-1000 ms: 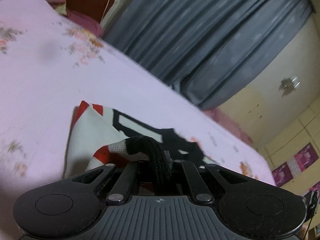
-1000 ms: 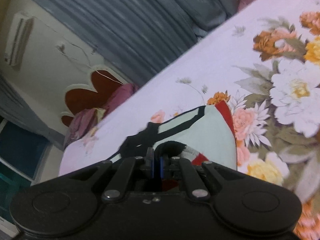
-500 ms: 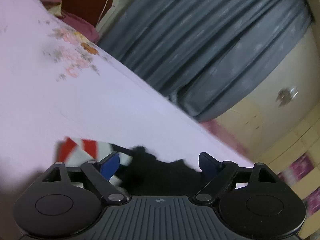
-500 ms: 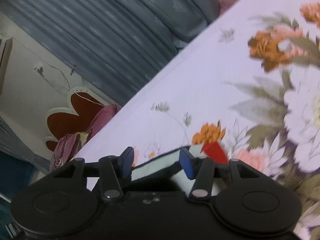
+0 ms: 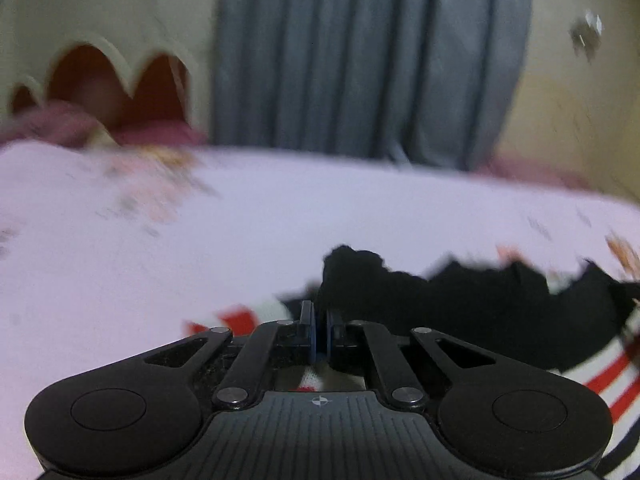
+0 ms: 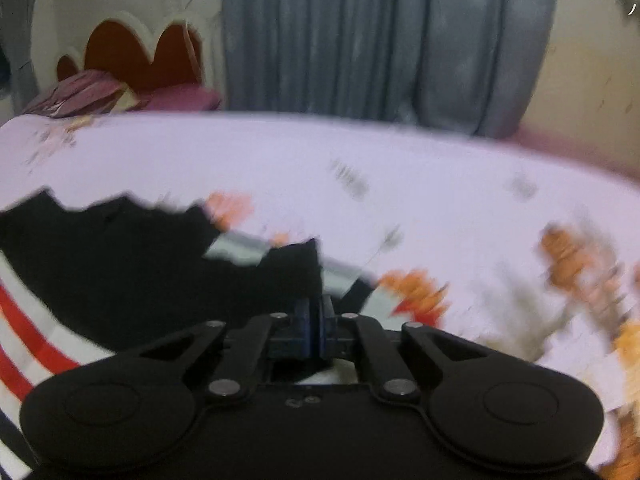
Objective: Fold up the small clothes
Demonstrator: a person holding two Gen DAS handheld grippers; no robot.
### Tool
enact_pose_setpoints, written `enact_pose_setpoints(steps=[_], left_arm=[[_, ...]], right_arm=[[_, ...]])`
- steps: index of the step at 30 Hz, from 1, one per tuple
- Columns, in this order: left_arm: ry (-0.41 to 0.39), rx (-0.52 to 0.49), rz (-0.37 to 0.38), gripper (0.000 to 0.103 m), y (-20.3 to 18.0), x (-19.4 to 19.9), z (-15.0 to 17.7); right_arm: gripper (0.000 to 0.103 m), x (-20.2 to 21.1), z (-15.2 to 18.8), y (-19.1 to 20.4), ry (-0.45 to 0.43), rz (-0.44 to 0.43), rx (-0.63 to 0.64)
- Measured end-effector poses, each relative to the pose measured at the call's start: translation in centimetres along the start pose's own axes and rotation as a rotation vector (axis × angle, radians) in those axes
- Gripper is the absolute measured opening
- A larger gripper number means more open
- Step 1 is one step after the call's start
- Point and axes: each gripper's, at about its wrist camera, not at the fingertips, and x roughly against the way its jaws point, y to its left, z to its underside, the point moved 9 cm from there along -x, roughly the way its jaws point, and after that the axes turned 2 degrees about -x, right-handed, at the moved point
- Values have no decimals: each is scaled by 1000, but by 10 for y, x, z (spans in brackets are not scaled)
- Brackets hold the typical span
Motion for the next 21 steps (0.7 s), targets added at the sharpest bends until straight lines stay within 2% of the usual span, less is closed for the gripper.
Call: enact_pose_setpoints(steps=[1, 2, 4, 5, 10, 12, 13, 14, 15, 17, 19, 21], left_arm=[[-10, 22, -18, 3, 8, 3, 2], [22, 31, -17, 4, 11, -3, 7], [112, 26, -27, 3, 10, -23, 23], [119, 7, -40, 3, 9, -28, 27], [116, -8, -58, 5, 9, -28, 26], [116, -12, -56, 18, 7, -22, 24], [100, -8, -64, 46, 5, -13, 21], [56, -12, -101, 71, 5, -6, 14], [-16, -37, -149, 74, -1, 7, 3], [-44, -74, -96, 74, -27, 8, -9], [-17, -92, 44, 74, -72, 3, -9], [62, -114, 165, 74, -113, -10, 3]], right_arm=[[4, 6, -3, -9, -27, 17, -30], [4, 7, -4, -18, -40, 32, -59], [4, -11, 6, -23, 23, 33, -65], [4, -21, 14, -20, 63, 39, -50], [6, -30, 20, -17, 60, 74, -32], [22, -28, 18, -15, 63, 101, -19], [48, -21, 10, -16, 39, 120, -23], [59, -7, 1, -13, -33, 108, -33], [57, 4, -6, -7, -82, 71, -40], [41, 6, -11, 13, -63, -4, -51], [34, -4, -9, 46, -21, -72, -21], [34, -15, -4, 80, 10, -126, 28]])
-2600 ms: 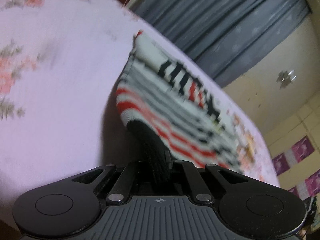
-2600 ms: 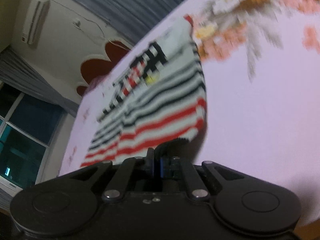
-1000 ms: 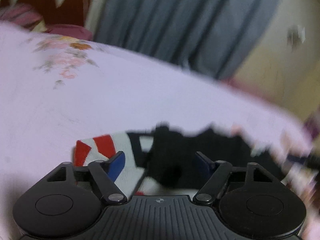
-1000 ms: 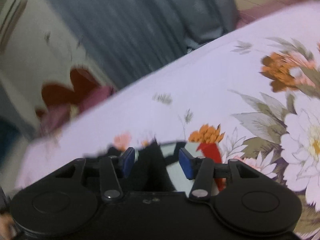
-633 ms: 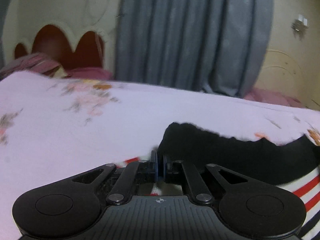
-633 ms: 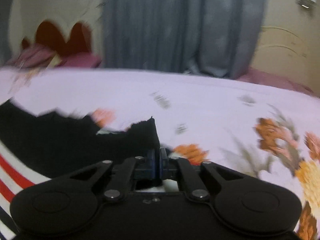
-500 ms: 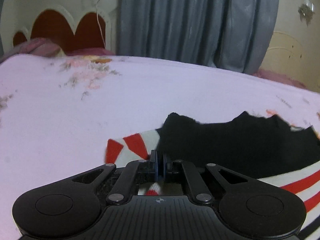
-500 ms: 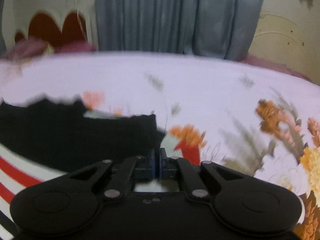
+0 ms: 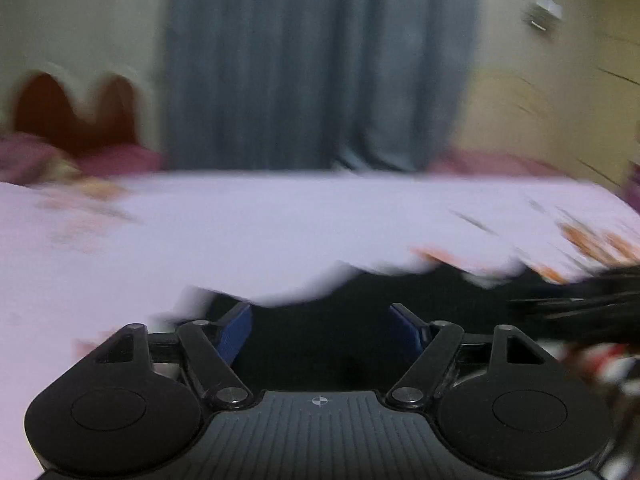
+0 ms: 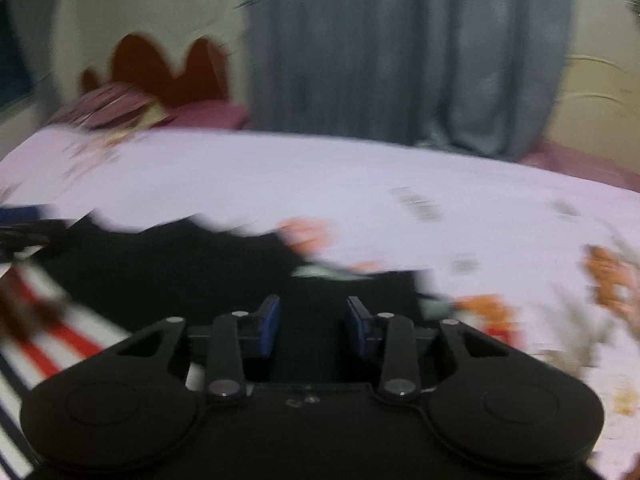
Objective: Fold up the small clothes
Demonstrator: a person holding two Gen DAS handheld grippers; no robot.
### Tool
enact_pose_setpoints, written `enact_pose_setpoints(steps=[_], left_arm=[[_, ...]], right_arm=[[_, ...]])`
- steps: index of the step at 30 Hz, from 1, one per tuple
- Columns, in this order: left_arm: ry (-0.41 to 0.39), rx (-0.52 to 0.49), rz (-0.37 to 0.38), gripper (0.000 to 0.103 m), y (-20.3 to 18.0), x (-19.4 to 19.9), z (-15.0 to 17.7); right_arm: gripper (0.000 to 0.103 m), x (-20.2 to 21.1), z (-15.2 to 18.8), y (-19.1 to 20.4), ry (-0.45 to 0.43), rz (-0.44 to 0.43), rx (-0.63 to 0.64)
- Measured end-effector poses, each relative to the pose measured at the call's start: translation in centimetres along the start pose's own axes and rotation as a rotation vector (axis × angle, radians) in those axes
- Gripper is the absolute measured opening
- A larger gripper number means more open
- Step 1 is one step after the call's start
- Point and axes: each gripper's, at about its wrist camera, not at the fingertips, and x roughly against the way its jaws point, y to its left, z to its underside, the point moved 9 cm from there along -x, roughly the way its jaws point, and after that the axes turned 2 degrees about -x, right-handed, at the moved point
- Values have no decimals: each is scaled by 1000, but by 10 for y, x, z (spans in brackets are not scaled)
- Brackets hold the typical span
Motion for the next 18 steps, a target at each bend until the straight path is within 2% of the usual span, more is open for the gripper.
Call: enact_pose_setpoints(steps=[2, 3, 5, 7, 8, 9, 10, 12, 14, 16, 18], left_arm=[[70, -22, 70, 74, -21, -16, 12], [96, -48, 47, 74, -22, -22, 20], [85, -57, -25, 74, 0, -19, 27], [66, 4, -125, 74, 49, -6, 35], [49, 16, -137, 74, 68, 1, 40], [59, 17, -153, 74, 79, 4, 45], [59, 14, -136, 74, 82, 4, 46], [62, -22, -166, 74, 75, 3, 43], [22, -26, -198, 74, 63, 13, 34], [-44, -29, -164, 74, 42, 33, 26], [-43, -62, -90, 74, 11, 34, 28]], right_arm=[[36, -12, 6, 27, 27, -33, 50], [37, -16, 9, 34, 38, -32, 74], [37, -16, 15, 30, 51, -12, 118], [37, -6, 19, -6, 43, 98, 96], [38, -1, 23, -39, 49, 179, 33], [37, 4, 28, -60, 47, 188, -18], [44, 8, 32, -74, 54, 202, -32], [47, 9, 33, -73, 58, 207, 12], [43, 15, 27, -66, 37, 247, 32], [43, 32, 20, -58, -27, 238, -9], [41, 38, 20, -39, -35, 175, 0]])
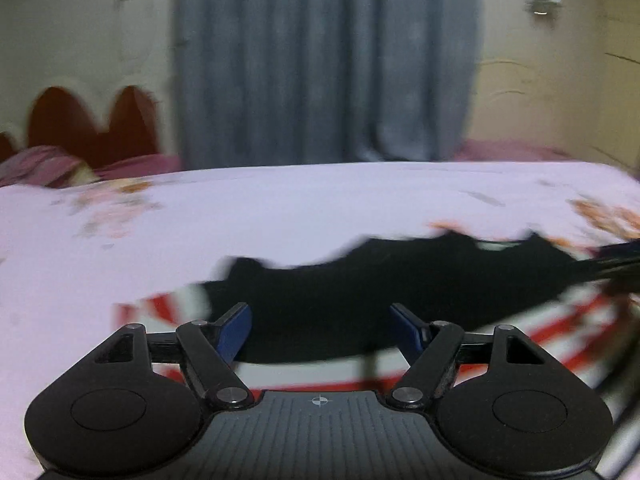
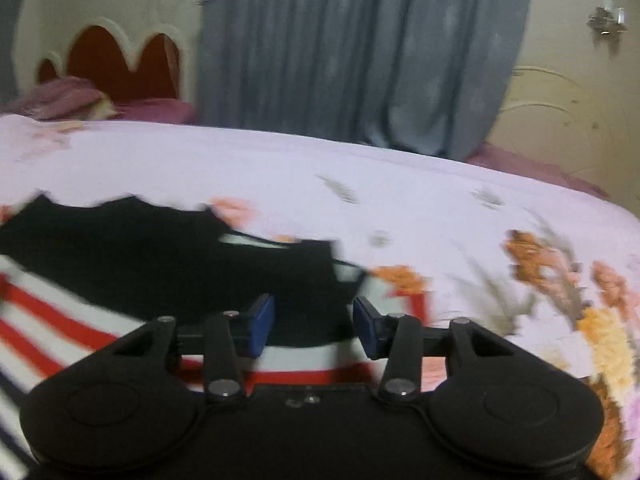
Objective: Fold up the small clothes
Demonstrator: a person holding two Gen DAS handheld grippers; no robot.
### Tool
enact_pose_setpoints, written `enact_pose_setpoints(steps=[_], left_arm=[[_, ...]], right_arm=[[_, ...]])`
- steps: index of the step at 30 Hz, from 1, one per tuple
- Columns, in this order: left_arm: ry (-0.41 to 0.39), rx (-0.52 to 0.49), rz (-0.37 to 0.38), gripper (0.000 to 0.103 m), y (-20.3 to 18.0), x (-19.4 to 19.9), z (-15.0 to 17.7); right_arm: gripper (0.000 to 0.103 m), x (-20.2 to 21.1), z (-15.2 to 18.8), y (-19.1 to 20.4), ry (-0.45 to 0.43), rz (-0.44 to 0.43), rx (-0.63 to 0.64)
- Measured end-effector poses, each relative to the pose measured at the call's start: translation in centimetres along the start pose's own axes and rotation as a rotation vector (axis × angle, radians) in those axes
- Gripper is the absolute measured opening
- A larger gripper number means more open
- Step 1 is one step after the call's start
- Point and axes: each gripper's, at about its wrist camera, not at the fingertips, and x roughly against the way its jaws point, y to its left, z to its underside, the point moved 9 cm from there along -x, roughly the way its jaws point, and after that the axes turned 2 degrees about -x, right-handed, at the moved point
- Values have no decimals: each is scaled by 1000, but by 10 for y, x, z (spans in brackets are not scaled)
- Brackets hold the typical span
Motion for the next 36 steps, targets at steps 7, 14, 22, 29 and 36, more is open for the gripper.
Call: enact_pose_setpoints(steps=[7, 14, 22, 29, 36], left_arm=[[85, -54, 76, 74, -50, -5, 31], [81, 44, -58, 74, 35, 37, 65], [54, -10, 9, 74, -37, 61, 55], [149, -48, 47, 75, -76, 67, 78], [131, -33, -42, 75, -44, 75, 86]], right_arm=[[41, -1, 29, 73, 49, -121, 144], [53, 27, 62, -17, 128, 10, -6], [35, 64, 52, 49, 65, -88, 9], [39, 67, 86, 72, 134, -76, 112], [36, 76, 97, 58, 148, -29, 96]])
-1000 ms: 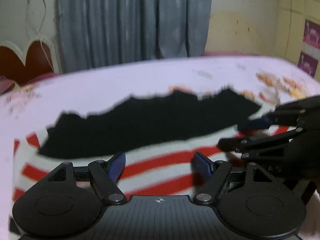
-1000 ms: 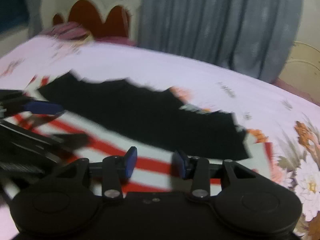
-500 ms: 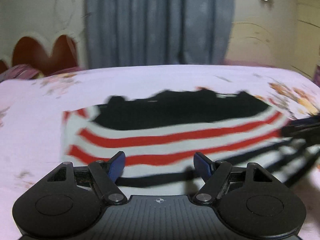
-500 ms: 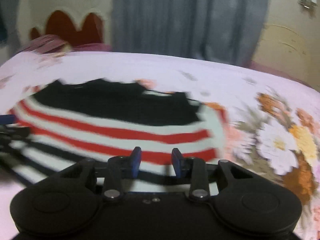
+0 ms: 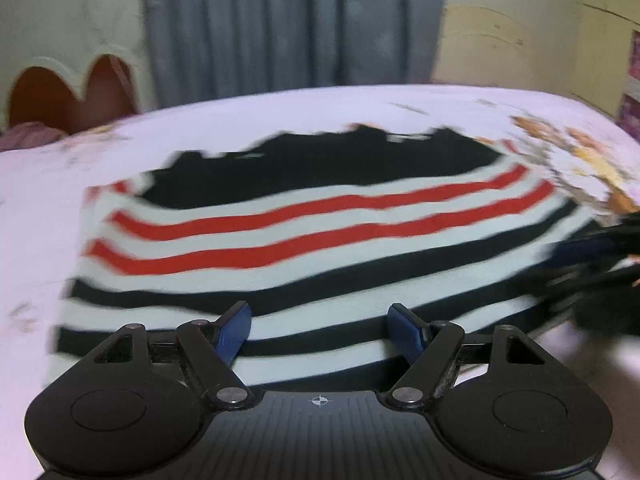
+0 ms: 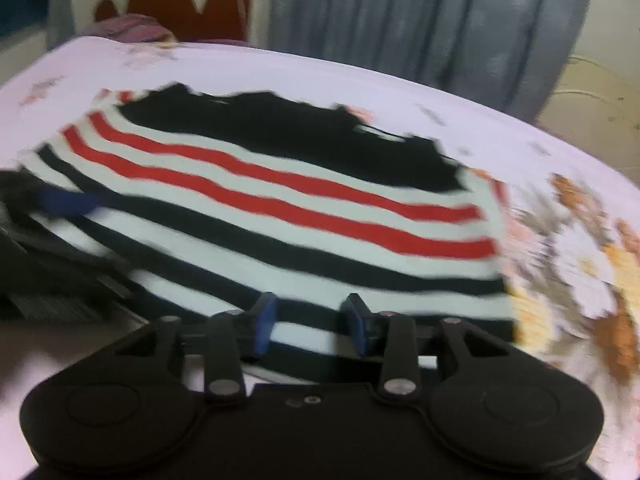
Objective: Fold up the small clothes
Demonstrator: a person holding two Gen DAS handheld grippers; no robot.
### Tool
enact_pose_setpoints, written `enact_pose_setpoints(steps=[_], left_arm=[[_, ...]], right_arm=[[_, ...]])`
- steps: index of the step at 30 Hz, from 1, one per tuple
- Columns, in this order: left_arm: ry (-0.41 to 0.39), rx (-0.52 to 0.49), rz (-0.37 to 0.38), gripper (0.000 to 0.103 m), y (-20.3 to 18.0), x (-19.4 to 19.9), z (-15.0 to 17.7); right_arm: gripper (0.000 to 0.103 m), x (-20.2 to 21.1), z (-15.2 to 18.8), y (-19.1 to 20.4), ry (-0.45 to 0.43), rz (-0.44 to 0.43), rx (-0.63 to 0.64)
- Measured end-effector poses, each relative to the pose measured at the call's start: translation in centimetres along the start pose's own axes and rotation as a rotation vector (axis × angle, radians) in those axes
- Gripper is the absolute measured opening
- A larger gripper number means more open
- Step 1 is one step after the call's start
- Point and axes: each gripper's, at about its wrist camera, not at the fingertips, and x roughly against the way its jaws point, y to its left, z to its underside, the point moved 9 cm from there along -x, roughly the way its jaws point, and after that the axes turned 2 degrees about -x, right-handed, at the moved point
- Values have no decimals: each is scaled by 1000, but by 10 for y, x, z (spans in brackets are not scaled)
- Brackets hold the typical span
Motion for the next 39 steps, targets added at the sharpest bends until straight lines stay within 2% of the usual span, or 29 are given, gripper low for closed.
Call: enact_pose_setpoints(steps=[3, 5, 7, 9, 11, 13, 16, 18, 19, 21, 26, 29, 32, 39], left_arm=[[-3, 27, -106, 74, 55, 11, 18], [-6, 37, -92, 74, 67, 16, 24], [-12, 42, -98, 74, 66, 21, 21], [-33, 64, -90, 74, 64, 26, 17], [1, 72, -83, 74, 65, 20, 24], [10, 66, -83, 74, 67, 20, 31], [-4, 74, -93, 74, 68, 28, 28], [15, 72, -101, 74, 69, 24, 32], [23, 73, -103, 74, 69, 21, 34], [24, 72, -112, 74, 68, 20, 35], [21, 79, -120, 74, 68, 23, 32], [19, 87, -116, 74, 70, 25, 34], [28, 92, -107, 74, 71, 22, 36], [35, 109, -90, 74, 73, 18, 39]], right_arm=[[36, 10, 21, -58, 19, 141, -77], [34, 11, 37, -79, 39, 77, -163], [31, 14, 34, -77, 43, 65, -143], [24, 20, 28, -73, 18, 59, -144], [17, 18, 32, -73, 43, 43, -158], [17, 15, 41, -76, 52, 41, -155], [18, 19, 36, -76, 66, 47, -146], [27, 28, 27, -78, 8, 65, -162], [28, 30, 25, -79, -12, 60, -173], [23, 18, 36, -77, 64, 51, -175], [22, 19, 36, -78, 50, 53, -173], [26, 32, 29, -78, -5, 47, -191], [24, 20, 41, -81, 49, 16, -239], [24, 17, 44, -79, 43, 23, -230]])
